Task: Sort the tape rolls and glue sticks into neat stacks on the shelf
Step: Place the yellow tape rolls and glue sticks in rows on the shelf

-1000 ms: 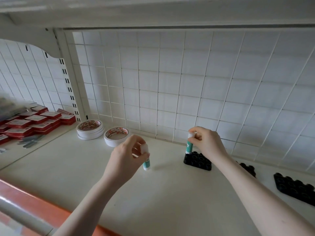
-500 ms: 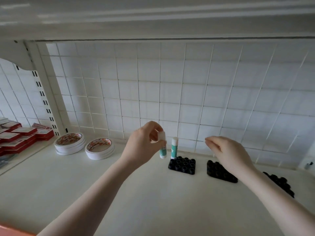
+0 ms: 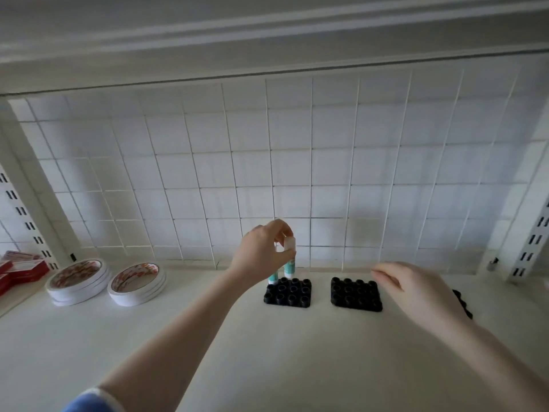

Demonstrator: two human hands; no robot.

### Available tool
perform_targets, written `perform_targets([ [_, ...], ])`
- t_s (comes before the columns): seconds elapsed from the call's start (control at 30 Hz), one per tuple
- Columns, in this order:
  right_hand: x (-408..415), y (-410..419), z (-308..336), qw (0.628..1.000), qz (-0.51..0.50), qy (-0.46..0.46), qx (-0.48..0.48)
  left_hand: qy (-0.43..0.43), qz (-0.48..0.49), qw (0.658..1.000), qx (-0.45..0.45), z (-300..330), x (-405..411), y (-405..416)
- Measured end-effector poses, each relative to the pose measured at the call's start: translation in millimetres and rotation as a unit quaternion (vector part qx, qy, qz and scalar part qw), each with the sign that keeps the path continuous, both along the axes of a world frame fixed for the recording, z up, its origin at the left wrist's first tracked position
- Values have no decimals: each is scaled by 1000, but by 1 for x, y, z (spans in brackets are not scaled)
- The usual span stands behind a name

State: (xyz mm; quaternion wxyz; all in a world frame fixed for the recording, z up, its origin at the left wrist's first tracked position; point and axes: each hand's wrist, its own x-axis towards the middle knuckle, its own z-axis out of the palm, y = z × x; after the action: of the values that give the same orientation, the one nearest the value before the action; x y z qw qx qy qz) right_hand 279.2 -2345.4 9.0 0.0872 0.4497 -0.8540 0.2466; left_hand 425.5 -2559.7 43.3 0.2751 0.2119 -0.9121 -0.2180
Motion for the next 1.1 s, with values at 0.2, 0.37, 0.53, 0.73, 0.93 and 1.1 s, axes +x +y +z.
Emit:
perform_targets([
  [0.2, 0, 0, 1, 1000, -1, -15, -12, -20, 8, 1000, -13, -9, -4, -1],
  [0.37, -1, -2, -2, 999, 4, -27, -15, -9, 9, 1000, -25, -9, -3, -1],
  [0.53, -3, -3, -4, 999, 4, -38, -19, -6, 21, 1000, -15, -9, 1, -3],
  [0.73, -7, -3, -8, 999, 2, -38, -5, -17, 22, 999, -22, -12, 3, -7],
  [0.93, -11, -2, -14, 1000, -16, -18, 11, -25, 16, 999, -46, -12, 2, -9],
  [1.1, -14, -4, -19, 1000, -23, 4, 14, -53, 14, 995, -85, -13, 0, -15],
])
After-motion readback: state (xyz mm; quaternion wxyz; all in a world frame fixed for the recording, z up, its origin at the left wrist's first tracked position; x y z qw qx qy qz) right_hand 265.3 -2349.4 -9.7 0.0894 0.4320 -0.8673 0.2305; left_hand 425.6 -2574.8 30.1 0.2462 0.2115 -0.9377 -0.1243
